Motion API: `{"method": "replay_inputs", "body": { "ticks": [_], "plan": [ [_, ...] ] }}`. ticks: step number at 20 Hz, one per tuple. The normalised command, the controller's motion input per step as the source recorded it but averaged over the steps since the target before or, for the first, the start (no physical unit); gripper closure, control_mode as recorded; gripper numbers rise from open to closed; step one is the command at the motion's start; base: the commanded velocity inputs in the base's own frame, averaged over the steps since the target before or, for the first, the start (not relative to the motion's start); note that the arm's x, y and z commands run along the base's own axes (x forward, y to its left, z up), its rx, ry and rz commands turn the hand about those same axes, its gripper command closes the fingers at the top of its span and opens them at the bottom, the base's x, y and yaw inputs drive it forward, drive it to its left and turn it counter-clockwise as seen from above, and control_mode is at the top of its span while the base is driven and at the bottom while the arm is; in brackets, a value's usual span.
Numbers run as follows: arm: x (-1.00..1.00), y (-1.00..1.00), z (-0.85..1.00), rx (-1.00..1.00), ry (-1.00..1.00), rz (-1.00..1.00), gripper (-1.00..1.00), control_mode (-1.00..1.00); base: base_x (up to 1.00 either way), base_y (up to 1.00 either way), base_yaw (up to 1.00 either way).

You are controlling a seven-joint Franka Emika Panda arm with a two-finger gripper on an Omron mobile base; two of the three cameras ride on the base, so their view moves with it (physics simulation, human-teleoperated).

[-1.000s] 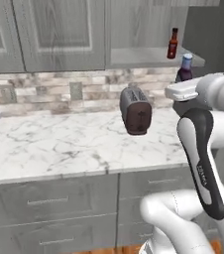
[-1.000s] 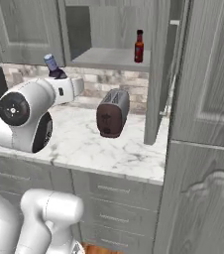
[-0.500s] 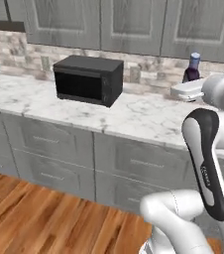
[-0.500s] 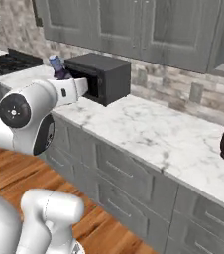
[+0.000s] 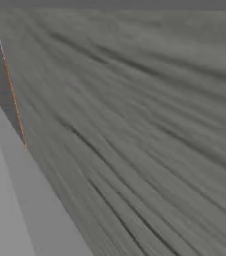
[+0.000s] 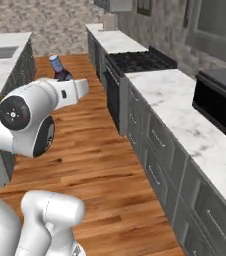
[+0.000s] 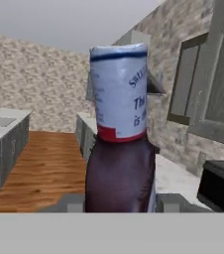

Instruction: Move the condiment bottle and condiment bottle from the cabinet to the dining counter.

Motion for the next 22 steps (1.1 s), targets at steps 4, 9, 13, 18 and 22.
{"method": "replay_inputs", "body": {
  "ticks": [4,9,13,18,22],
  "plan": [
    [0.0,0.0,0.0,0.0,0.0,0.0,1.0,1.0,-0.08,0.73,0.91],
    [0.0,0.0,0.0,0.0,0.0,0.0,1.0,1.0,0.14,0.57,0.67],
    [0.0,0.0,0.0,0.0,0.0,0.0,1.0,1.0,0.34,0.0,0.06],
    [0.0,0.0,0.0,0.0,0.0,0.0,1.0,1.0,0.44,0.0,0.0],
    [0.0,0.0,0.0,0.0,0.0,0.0,1.0,1.0,0.84,-0.19,0.0]
  ]
}}
